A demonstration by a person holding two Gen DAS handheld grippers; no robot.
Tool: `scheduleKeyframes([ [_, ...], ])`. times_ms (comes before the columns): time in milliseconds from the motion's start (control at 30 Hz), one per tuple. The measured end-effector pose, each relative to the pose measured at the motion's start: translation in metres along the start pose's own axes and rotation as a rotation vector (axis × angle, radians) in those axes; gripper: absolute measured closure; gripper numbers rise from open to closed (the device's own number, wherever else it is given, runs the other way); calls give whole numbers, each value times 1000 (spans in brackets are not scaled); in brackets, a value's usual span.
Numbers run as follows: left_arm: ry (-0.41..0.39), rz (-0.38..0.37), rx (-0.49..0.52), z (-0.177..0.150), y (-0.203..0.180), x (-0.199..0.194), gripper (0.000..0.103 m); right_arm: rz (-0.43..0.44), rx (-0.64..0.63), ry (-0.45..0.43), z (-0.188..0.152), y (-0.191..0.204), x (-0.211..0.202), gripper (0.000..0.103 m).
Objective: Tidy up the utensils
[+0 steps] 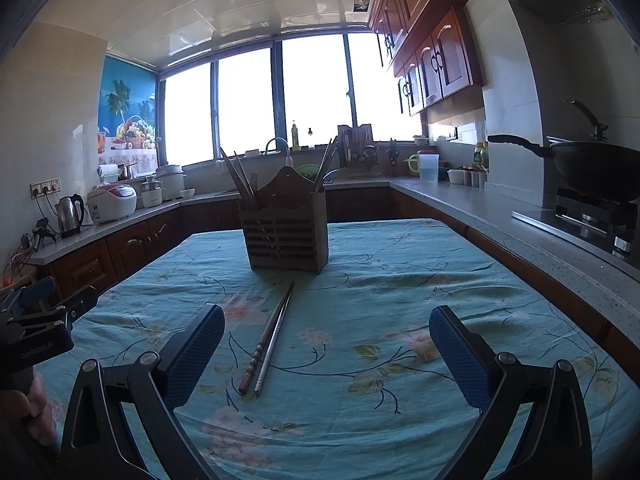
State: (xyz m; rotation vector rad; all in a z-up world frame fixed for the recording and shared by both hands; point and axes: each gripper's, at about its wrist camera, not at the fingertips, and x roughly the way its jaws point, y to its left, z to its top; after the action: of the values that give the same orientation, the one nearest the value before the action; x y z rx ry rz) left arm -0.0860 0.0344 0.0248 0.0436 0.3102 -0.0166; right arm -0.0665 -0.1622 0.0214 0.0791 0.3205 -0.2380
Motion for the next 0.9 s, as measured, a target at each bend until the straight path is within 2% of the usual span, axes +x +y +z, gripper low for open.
scheduleKeyframes([
  [900, 13, -1, -5, 1, -2, 2, 1, 7, 1, 6, -1, 1, 4, 0],
])
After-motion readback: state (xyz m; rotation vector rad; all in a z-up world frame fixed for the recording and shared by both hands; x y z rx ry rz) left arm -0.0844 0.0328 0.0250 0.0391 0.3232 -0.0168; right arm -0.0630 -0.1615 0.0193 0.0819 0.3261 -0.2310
